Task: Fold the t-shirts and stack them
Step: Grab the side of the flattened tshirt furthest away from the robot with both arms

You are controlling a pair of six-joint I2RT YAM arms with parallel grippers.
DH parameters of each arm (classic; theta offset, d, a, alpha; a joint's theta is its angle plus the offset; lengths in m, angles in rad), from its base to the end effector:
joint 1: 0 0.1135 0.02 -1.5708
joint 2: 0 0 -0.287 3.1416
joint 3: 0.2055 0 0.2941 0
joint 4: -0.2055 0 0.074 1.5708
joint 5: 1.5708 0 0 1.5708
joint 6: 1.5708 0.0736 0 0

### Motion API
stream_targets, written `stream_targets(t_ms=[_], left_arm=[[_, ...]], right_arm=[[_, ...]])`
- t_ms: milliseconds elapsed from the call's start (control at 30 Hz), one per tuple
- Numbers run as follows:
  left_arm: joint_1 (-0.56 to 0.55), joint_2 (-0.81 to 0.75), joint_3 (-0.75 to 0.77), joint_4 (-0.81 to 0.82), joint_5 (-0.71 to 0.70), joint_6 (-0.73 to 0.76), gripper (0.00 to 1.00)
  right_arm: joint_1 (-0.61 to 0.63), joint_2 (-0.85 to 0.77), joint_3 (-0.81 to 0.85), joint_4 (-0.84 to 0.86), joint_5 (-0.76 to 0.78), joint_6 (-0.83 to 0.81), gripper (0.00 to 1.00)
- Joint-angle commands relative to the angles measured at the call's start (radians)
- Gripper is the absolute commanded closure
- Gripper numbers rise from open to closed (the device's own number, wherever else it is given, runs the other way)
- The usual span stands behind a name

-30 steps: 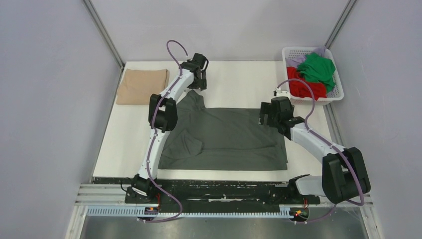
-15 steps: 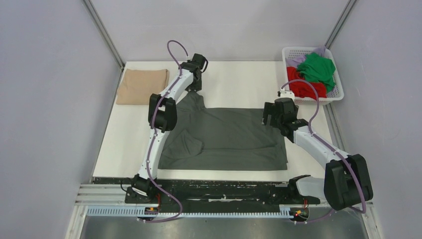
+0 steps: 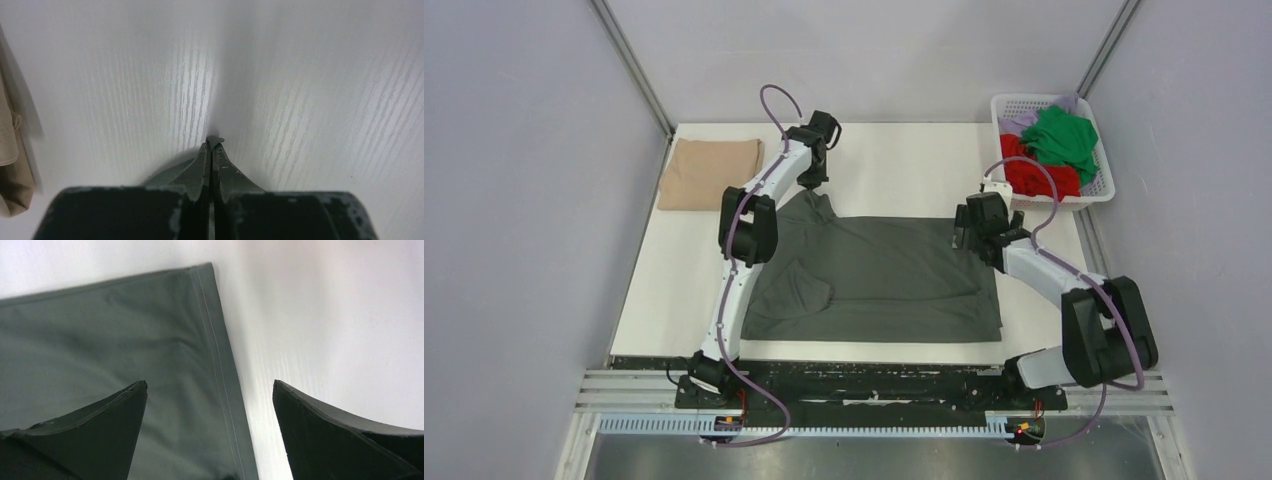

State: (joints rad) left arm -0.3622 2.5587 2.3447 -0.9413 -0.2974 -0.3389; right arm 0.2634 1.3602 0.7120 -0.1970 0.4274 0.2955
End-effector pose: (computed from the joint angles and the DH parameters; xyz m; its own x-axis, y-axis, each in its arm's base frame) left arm 0.5799 -0.1967 0.1369 -0.8827 -0.0054 -0.4698 -0.0692 0.9905 0.1187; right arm 0.3162 0.0537 0.1627 -0.6827 0.0904 -0.7251 0.2377 0.9658 -0.1034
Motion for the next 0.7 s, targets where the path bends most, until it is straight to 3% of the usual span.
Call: stream_targets(t_ms=[0,333,533,667], left_arm=[[-0.006,-0.119,-0.039,-0.031,-0.032,-0.009,0.98],[-0.028,-0.364,-0.329,0.053,-0.078,-0.093,0.98],[-0.052,-0.447,-0.429,0.052,-0.106,-0.127,0.98],[-0.066,-0.495,-0.483,0.058,-0.124,-0.138,0.98]], right_arm=[[-0.005,0.139,0.148,0.029,0.061,0.013,0.02],[-0.031,0.424,0.420,0.005,0.124,0.067,0.02],[-0.049,0.528,0.452,-0.020,0.123,0.096,0.05],[-0.051,0.535,0.434,-0.040,0.108,0.094,0.11]])
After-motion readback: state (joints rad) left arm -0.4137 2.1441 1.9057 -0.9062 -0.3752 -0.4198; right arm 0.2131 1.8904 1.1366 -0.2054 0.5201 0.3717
